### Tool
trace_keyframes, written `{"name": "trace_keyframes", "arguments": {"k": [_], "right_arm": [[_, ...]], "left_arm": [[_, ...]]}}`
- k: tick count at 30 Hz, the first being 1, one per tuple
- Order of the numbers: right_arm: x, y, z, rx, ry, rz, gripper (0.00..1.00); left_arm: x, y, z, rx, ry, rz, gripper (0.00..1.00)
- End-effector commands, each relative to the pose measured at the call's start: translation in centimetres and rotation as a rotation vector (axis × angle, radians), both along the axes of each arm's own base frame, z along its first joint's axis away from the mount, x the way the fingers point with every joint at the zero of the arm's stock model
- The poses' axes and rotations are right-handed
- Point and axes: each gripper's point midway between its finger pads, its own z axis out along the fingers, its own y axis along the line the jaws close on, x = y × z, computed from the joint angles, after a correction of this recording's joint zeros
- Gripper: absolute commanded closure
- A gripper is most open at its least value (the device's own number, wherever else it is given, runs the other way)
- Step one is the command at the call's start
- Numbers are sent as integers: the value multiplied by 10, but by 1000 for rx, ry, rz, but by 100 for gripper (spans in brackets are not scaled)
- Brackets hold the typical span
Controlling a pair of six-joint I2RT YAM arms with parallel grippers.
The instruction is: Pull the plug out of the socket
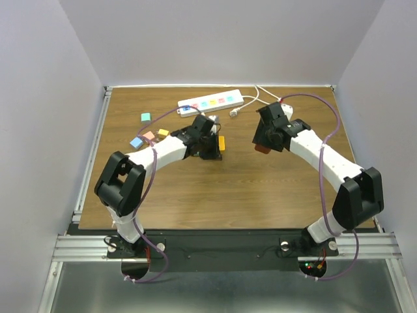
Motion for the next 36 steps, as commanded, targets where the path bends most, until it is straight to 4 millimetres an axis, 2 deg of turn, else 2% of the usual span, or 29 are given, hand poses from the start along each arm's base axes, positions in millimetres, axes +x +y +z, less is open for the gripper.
{"name": "trace_keyframes", "arguments": {"k": [1,4,6,7,8,9,10,12,13,15,17,21,22,24,26,27,31,33,34,35,36], "right_arm": [[9,-31,-24,-34,42,-109,100],[15,-59,-36,-73,69,-180,100],[16,-79,-45,-105,91,-225,100],[16,-85,-53,-122,114,-238,99],[15,-96,-59,-137,130,-259,89],[14,-100,-63,-146,143,-270,89],[12,-105,-69,-158,164,-275,81],[11,-113,-73,-179,174,-290,79],[11,-115,-74,-186,179,-291,72],[11,-118,-76,-204,184,-296,53],[10,-120,-77,-216,190,-297,50],[13,-120,-67,-215,176,-290,32],[15,-119,-61,-209,161,-285,23],[19,-116,-50,-195,148,-267,18],[19,-113,-40,-190,144,-236,4],[22,-112,-31,-183,129,-231,0],[23,-103,-10,-149,106,-175,0],[27,-90,7,-91,65,-116,0],[30,-71,17,-42,40,-23,0],[33,-44,29,31,-2,87,0],[35,-31,30,45,-7,163,0]], "left_arm": [[10,-4,86,-72,-121,-19,100],[18,0,118,-95,-179,1,100],[24,7,132,-112,-209,19,100],[31,17,134,-112,-220,43,100],[39,30,136,-119,-223,67,100],[39,31,135,-118,-224,66,100],[47,44,132,-116,-219,92,100],[53,55,133,-120,-230,108,100],[59,66,128,-107,-233,131,100],[65,76,120,-94,-221,149,100],[71,85,111,-76,-209,168,100],[78,90,98,-62,-194,176,100],[80,91,94,-57,-187,175,100],[83,93,82,-45,-165,178,100],[85,94,75,-39,-159,175,100],[87,95,72,-38,-157,176,100],[95,100,56,-20,-138,176,100],[97,101,48,-9,-127,172,100],[98,101,42,-2,-116,169,100],[100,100,37,0,-112,163,100],[100,98,34,-6,-104,154,100]]}}
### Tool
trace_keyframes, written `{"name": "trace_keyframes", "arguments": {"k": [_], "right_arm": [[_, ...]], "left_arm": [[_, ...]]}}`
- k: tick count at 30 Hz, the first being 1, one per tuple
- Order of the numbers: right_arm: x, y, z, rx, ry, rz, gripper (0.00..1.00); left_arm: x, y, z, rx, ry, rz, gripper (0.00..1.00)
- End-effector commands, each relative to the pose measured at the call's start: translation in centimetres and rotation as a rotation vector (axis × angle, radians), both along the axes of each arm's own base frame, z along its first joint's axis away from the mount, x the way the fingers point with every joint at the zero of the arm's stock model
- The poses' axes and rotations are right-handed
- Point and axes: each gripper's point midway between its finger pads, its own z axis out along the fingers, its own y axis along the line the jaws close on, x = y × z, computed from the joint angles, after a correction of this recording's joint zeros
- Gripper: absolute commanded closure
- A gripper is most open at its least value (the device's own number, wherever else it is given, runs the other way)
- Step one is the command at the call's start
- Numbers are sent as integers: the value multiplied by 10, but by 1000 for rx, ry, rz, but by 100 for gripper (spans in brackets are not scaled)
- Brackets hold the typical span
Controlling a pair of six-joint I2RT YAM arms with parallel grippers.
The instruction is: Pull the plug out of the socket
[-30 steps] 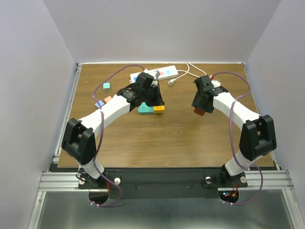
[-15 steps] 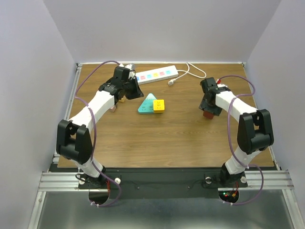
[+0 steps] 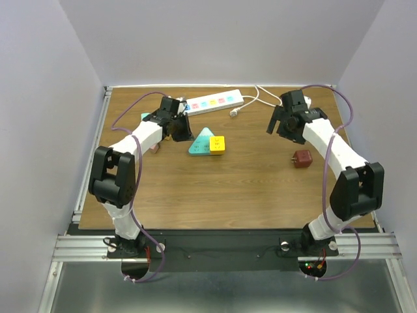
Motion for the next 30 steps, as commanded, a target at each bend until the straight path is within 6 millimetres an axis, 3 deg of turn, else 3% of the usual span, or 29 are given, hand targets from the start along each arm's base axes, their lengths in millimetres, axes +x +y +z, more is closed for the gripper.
{"name": "trace_keyframes", "arguments": {"k": [1,3,6,8,9,11,12,13,16,21,30], "right_arm": [[12,70,55,167,-126,324,0],[8,105,48,168,-96,447,0],[4,146,46,183,-84,568,0],[7,163,38,180,-69,600,0],[8,182,38,207,-68,645,0],[11,197,36,221,-66,675,0],[16,205,44,228,-89,689,0],[17,214,33,226,-64,706,0],[24,232,36,239,-77,739,0],[24,256,15,228,-32,760,0],[22,274,-20,189,51,749,0]], "left_arm": [[9,-5,-2,-17,-33,-46,100],[11,-9,-4,-31,-31,-55,100],[13,-14,-6,-53,-38,-71,100],[15,-18,-5,-70,-43,-87,100],[14,-23,-6,-91,-41,-112,100],[14,-27,-8,-101,-36,-136,100],[14,-29,-11,-101,-30,-147,100],[14,-31,-16,-101,-21,-161,100],[12,-37,-26,-110,-2,-203,100],[11,-39,-46,-92,38,-214,100],[21,-44,-49,-99,34,-219,100]]}}
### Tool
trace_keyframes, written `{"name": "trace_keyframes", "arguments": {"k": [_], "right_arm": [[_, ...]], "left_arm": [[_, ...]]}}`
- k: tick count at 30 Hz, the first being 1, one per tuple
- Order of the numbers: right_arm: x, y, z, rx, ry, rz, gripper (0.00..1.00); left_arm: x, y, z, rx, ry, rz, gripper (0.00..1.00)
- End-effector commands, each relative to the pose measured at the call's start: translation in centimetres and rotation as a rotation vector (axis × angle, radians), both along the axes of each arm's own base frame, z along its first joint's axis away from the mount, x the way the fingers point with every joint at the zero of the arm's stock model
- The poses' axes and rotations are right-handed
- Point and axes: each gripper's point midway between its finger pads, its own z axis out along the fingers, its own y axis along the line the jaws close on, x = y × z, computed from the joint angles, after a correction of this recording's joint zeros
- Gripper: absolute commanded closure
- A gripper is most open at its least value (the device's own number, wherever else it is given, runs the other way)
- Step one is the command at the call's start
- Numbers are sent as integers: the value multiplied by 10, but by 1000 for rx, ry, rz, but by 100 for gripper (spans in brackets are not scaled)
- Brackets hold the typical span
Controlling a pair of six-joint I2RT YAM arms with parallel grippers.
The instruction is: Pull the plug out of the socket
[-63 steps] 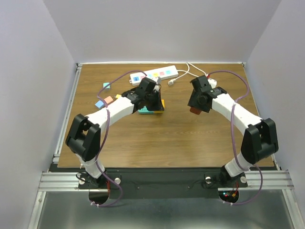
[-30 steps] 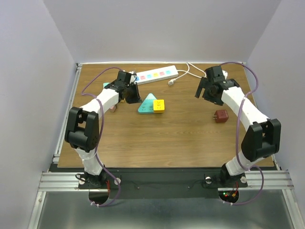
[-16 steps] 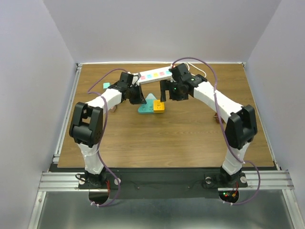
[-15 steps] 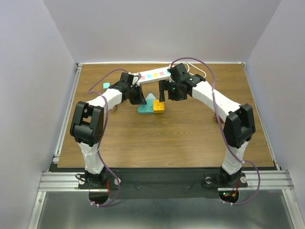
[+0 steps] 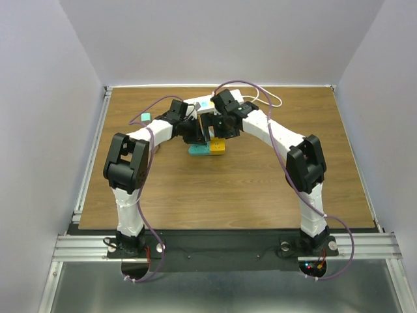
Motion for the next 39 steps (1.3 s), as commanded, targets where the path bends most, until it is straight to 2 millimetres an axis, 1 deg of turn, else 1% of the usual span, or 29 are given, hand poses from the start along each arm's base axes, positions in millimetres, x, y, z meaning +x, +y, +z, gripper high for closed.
{"name": "trace_keyframes", "arguments": {"k": [1,5,8,9,10,13,14,15,16,18,19,21,22,23,25,26,28,29,30,36,39], "right_arm": [[1,8,-6,-27,11,-11,0],[4,2,-15,-85,6,-44,0],[4,-4,-28,-131,22,-61,1],[5,-4,-28,-138,19,-65,2],[7,-7,-29,-148,14,-86,5],[10,-7,-36,-160,17,-102,13],[11,-6,-37,-160,18,-103,21],[12,-6,-38,-159,18,-104,25],[13,-3,-43,-159,26,-97,37],[13,-1,-45,-154,32,-92,50],[12,1,-47,-151,39,-88,67],[12,2,-46,-147,40,-88,85],[10,3,-43,-144,38,-84,98],[12,2,-39,-140,31,-87,100],[11,5,-31,-130,20,-83,100],[12,3,-24,-128,9,-85,99],[13,3,-12,-125,-14,-91,100],[12,3,-8,-123,-19,-93,100],[13,2,1,-116,-36,-96,100],[9,-1,27,-94,-73,-109,99],[7,-3,41,-86,-88,-122,100]], "left_arm": [[12,-1,-2,19,-31,-13,100],[8,2,-22,39,11,-14,100],[4,4,-32,53,26,-11,100],[4,5,-34,55,27,-11,100],[2,6,-37,64,34,-9,100],[0,9,-46,77,48,-9,100],[-2,10,-49,83,53,-10,100],[-3,11,-52,86,59,-9,100],[-7,13,-57,95,70,-7,100],[-10,15,-61,104,80,-4,100],[-15,17,-65,113,91,-3,100],[-19,20,-71,122,104,4,100],[-25,21,-75,124,116,4,100],[-29,23,-79,126,125,7,100],[-35,24,-83,129,134,8,100],[-43,24,-89,133,151,6,100],[-49,24,-96,139,167,8,100],[-57,23,-101,141,178,1,100],[-60,22,-104,144,187,8,100],[-85,11,-127,186,222,-14,100],[-94,13,-145,204,257,-6,100]]}}
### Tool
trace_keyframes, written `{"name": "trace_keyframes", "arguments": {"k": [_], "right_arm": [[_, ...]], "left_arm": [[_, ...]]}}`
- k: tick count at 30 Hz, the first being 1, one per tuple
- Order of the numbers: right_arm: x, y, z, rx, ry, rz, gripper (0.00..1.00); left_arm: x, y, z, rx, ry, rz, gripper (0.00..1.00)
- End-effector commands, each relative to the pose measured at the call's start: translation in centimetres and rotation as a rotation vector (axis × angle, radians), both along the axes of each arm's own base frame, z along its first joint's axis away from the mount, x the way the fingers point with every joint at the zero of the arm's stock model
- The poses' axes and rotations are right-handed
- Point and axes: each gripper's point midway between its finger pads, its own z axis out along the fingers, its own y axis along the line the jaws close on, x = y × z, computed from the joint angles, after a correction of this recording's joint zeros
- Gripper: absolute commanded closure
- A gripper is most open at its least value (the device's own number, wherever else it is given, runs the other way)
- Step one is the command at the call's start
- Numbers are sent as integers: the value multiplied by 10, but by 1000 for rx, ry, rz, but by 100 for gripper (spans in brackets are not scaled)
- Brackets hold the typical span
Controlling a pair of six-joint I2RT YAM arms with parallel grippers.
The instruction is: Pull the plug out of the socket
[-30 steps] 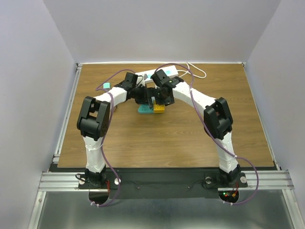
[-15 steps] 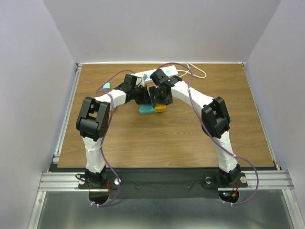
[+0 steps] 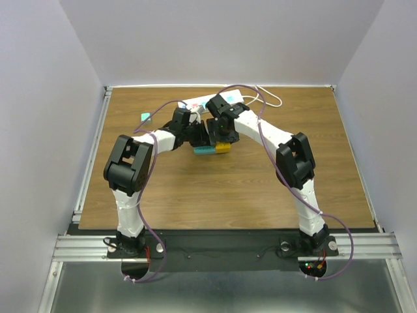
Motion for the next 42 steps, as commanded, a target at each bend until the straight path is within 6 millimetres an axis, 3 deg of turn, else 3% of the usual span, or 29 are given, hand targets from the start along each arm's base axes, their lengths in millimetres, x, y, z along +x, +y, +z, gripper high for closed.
{"name": "trace_keyframes", "arguments": {"k": [1,5,14,32,35,37,38,39,42], "right_arm": [[5,12,87,109,-158,-1,100],[-1,12,103,134,-169,6,100],[-10,8,139,180,-205,3,100],[-32,-5,186,249,-234,-24,100],[-30,-22,185,191,-259,-82,100],[-35,-52,172,86,-259,-165,100],[-34,-59,180,90,-285,-191,99],[-38,-72,166,55,-261,-218,100],[-37,-109,167,43,-285,-328,99]], "left_arm": [[-87,42,-131,328,338,14,100],[-96,49,-143,356,358,21,100],[-102,55,-150,376,379,41,100],[-114,61,-159,401,413,55,100],[-115,61,-158,400,414,56,100],[-116,62,-156,399,410,59,100],[-114,61,-154,394,406,60,100],[-115,61,-153,394,406,60,100],[-111,58,-144,376,388,62,100]]}}
